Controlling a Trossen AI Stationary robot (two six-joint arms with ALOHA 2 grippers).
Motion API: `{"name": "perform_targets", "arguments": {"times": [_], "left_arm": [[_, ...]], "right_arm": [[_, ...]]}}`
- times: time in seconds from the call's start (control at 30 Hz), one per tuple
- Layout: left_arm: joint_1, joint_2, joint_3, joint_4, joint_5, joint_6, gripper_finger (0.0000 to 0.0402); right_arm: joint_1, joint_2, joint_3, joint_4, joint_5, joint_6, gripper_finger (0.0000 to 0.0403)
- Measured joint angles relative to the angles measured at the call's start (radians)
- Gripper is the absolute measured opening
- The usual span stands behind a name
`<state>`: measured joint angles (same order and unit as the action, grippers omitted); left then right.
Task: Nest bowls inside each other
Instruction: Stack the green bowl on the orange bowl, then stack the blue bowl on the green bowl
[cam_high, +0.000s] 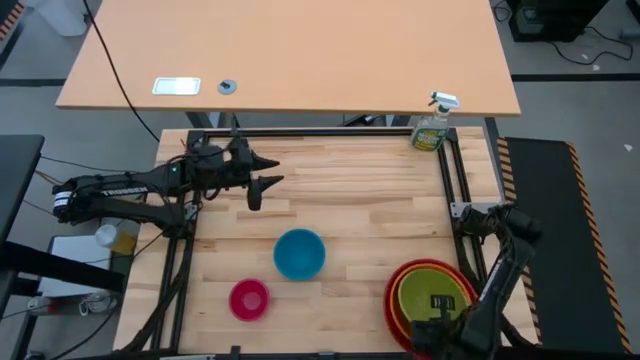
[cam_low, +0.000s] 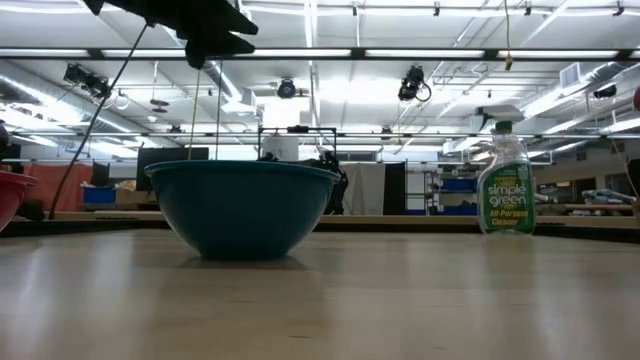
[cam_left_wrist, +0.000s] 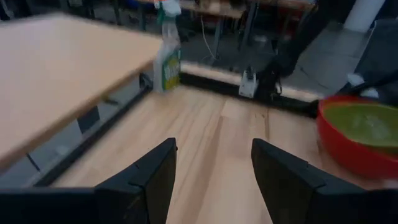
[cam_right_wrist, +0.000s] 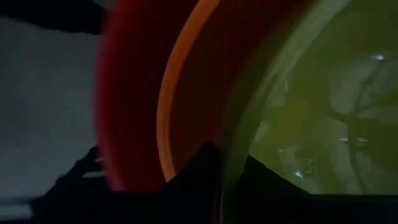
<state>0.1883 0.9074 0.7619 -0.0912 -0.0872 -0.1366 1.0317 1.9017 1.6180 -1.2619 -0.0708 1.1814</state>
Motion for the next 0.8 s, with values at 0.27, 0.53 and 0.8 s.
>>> {"name": "perform_targets", "arguments": {"times": [0.27, 0.53, 0.8], "left_arm": [[-0.025, 0.04, -0.003, -0.057, 0.004, -0.028, 0.0212], [-0.024, 0.079, -0.002, -0.05, 0.056, -0.061, 0.0212], [-0.022, 0.12, -0.001, -0.061, 0.222, -0.21, 0.0212]], "right_arm": [[-0.005, -0.01, 0.0, 0.046, -0.005, 0.136, 0.0103], [-0.026, -0.07, 0.0, 0.059, -0.07, 0.143, 0.0194], [-0.076, -0.24, 0.0, 0.012, -0.033, 0.128, 0.022]]}}
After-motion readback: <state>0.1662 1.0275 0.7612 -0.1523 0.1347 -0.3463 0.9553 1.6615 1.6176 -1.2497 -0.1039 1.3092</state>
